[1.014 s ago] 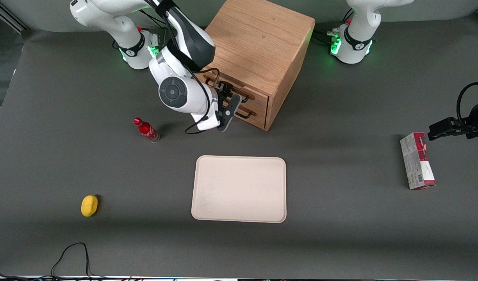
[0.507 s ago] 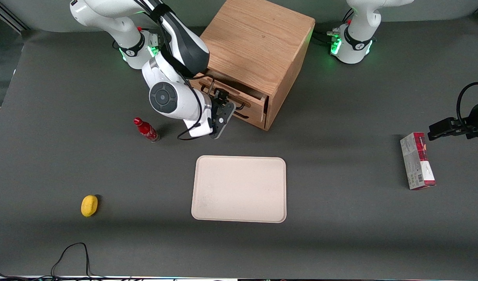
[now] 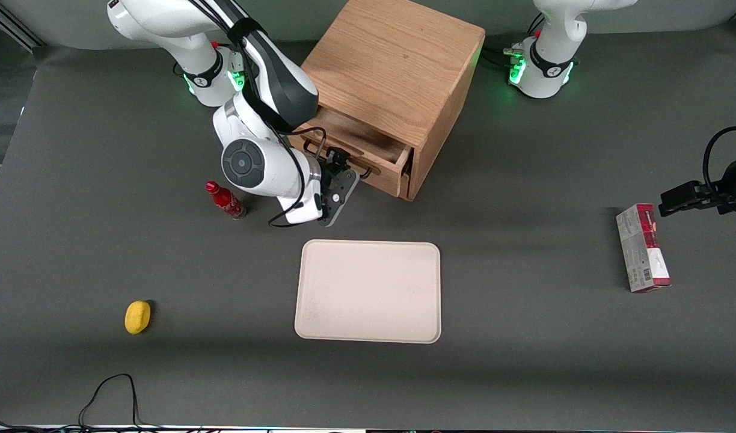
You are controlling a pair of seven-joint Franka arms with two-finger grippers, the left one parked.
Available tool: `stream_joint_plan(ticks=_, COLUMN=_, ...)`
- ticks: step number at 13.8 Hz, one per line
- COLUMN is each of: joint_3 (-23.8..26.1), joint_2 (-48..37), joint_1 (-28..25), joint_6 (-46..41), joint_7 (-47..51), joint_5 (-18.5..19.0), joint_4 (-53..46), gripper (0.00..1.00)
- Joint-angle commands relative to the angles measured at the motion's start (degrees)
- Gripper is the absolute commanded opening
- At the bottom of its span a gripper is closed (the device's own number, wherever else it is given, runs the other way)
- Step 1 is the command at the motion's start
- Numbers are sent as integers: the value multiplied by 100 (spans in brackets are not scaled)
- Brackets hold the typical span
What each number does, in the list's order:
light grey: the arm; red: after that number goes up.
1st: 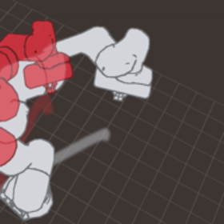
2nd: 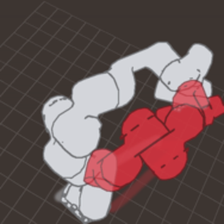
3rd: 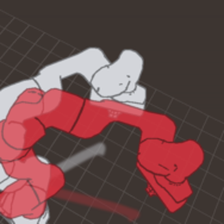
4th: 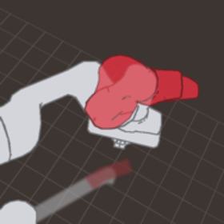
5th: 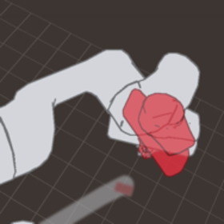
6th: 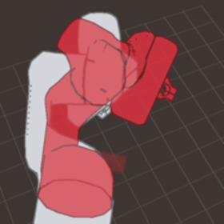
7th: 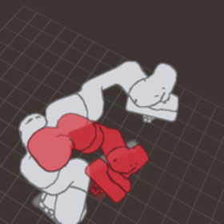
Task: Open upper drawer
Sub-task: 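Pull the handle with the right gripper, sliding the upper drawer outward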
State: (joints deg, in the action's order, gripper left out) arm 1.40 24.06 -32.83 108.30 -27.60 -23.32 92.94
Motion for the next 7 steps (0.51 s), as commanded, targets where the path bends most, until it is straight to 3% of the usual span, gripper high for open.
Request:
stream_joint_plan(ticks=1, joint_3=10, joint_2=248, joint_1=14, joint_6=16, joint_7=-96, joint_5=178, joint_4=-346, gripper=100)
stream_joint_plan(ticks=7, joint_3=-34, joint_2=371, joint_1=242, joint_6=7, joint_7=-288, joint_5=389, joint_4=-531, gripper=100)
